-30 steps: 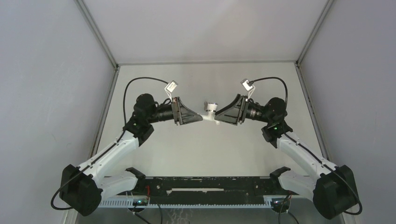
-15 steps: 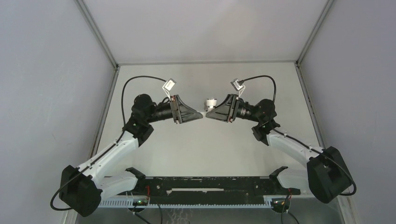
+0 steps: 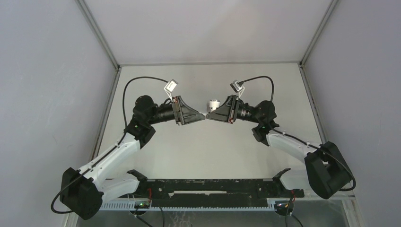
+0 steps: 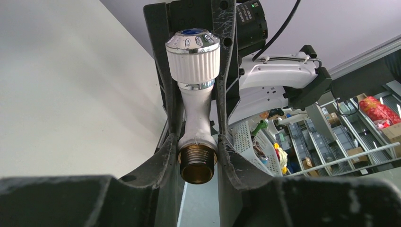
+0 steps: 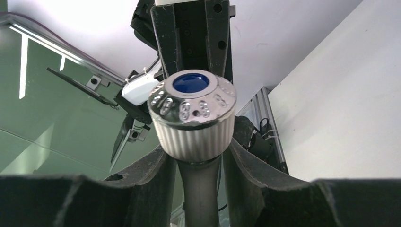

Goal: Install the water faucets

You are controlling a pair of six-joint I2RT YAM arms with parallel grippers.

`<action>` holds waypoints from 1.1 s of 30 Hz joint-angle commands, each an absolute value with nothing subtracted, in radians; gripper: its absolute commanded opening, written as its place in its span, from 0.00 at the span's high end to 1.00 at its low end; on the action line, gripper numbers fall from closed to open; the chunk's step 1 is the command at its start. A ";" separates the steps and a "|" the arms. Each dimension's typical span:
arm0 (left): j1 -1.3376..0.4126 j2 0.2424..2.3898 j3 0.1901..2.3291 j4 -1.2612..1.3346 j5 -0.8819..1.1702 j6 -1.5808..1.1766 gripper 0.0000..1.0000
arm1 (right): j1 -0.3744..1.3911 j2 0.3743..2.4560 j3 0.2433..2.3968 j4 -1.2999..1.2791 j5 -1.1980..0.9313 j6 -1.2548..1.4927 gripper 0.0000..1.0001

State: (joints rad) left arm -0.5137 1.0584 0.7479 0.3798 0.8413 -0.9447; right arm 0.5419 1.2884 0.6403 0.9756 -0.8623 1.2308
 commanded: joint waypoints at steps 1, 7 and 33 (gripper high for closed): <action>-0.509 1.032 0.747 0.433 0.842 -0.962 1.00 | 0.550 1.305 0.683 1.051 -0.858 1.262 0.54; -0.509 1.029 0.746 0.433 0.844 -0.964 1.00 | 0.553 1.315 0.692 1.055 -0.859 1.271 0.63; -0.508 1.311 1.085 -0.429 0.155 -0.585 0.01 | 0.188 0.715 0.611 -0.122 -0.339 0.630 1.00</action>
State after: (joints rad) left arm -0.4652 1.1976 0.9371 -0.2348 0.4637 -0.6868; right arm 0.1959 0.7925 0.6029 0.1120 -0.5335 0.8238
